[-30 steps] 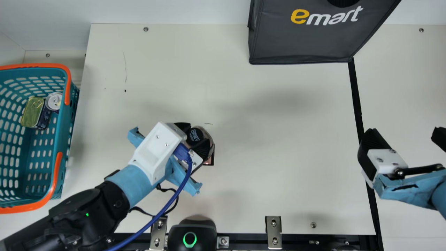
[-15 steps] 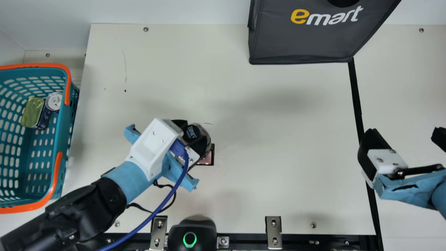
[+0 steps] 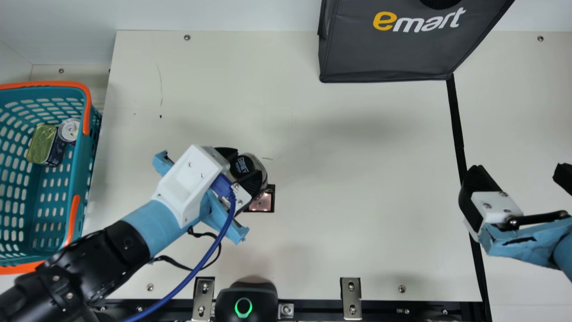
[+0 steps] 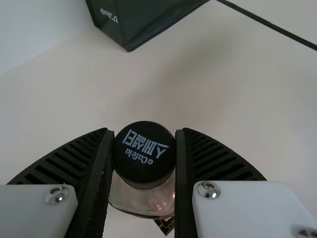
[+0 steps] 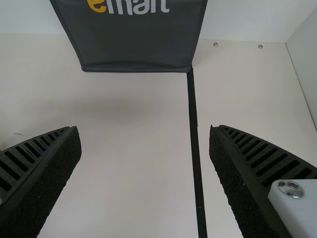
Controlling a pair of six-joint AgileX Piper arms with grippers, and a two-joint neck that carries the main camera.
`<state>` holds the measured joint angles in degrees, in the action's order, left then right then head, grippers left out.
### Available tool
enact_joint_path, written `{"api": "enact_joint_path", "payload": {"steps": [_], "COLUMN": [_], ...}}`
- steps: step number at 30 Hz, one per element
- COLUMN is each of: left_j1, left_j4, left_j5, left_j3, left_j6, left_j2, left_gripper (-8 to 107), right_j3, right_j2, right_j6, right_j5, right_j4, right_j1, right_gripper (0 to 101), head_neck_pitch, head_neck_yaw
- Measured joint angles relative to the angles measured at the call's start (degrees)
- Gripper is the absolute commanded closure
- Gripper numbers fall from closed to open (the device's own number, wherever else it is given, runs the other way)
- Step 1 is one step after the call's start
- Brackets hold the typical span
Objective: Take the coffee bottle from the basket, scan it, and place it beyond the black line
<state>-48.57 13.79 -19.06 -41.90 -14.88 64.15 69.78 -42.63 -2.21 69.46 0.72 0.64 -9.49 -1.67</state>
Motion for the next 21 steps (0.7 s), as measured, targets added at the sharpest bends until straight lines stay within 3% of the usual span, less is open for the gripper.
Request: {"api": "enact_joint_path", "payload": {"steps": [10, 21], "left_j1": [1.80, 7.93], "left_j4": [-15.58, -33.72], "left_j5": [-1.98, -7.05], "left_j3": [-1.59, -2.35], "left_j6": [18.22, 41.33], "left_j2": [-1.72, -4.11], "left_gripper": [89, 89], "right_j3": [0.00, 0.00], "right_j2": [0.00, 0.00], "right_j6": [0.00, 0.00], "right_j5": [0.00, -0.06], "right_j4": [0.06, 0.06], "right_j1": [0.00, 0.00], "right_gripper": [10, 10], "head_neck_pitch": [0.00, 0.00], "head_neck_yaw": [0.09, 0.09]}}
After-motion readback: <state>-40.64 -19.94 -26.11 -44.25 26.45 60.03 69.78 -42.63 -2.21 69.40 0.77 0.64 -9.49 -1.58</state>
